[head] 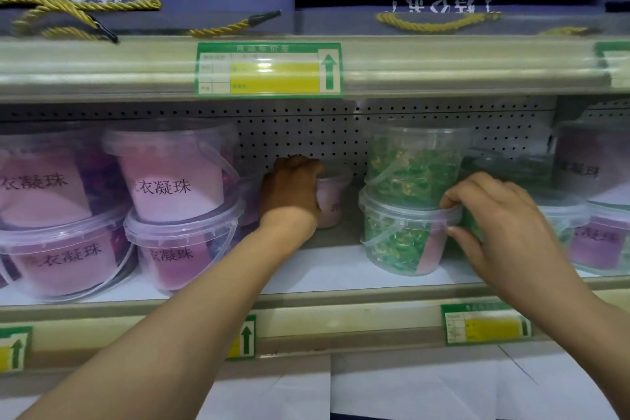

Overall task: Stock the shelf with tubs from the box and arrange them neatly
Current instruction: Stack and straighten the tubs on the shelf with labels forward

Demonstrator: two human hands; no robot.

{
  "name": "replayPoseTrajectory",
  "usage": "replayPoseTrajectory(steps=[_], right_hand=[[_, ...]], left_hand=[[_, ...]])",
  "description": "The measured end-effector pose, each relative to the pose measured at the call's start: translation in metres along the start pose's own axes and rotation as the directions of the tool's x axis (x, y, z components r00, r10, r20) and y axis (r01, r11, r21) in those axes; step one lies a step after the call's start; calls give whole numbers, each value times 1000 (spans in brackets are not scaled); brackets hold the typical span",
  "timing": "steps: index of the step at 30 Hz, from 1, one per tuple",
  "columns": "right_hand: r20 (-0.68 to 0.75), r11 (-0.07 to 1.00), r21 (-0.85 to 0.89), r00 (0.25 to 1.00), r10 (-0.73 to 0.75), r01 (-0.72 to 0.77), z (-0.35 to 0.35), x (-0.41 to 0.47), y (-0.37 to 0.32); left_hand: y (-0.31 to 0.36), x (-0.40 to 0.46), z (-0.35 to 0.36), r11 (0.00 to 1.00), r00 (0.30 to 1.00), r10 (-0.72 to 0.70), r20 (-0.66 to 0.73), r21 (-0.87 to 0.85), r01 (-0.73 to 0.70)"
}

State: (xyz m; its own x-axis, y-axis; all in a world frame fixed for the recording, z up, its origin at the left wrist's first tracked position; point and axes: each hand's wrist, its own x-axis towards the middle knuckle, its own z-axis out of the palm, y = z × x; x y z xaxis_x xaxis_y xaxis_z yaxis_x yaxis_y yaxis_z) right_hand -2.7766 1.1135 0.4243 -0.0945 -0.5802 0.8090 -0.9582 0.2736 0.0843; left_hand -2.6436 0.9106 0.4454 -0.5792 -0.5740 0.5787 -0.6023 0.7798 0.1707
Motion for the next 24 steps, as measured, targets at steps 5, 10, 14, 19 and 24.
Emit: replayPoseTrajectory(steps=[5,10,14,19,24], right_hand=[[17,1000,25,1000,-14,13,-2,-1,-1],[32,998,62,999,-12,10,-5,-1,-4],[33,995,100,999,-23,19,-6,-1,-10],[24,993,115,999,-25,22,-6,-3,-14],[11,992,127,1000,-22,20,-5,-6,-16]], left_hand=[[9,2,1,997,998,32,50,68,-36],[1,-1,-3,997,998,-58,-12,49,59],[3,1,3,991,999,-49,17,-126,51],[4,5,6,992,998,-38,52,-121,44],[2,4,3,990,998,-35,61,-137,43]])
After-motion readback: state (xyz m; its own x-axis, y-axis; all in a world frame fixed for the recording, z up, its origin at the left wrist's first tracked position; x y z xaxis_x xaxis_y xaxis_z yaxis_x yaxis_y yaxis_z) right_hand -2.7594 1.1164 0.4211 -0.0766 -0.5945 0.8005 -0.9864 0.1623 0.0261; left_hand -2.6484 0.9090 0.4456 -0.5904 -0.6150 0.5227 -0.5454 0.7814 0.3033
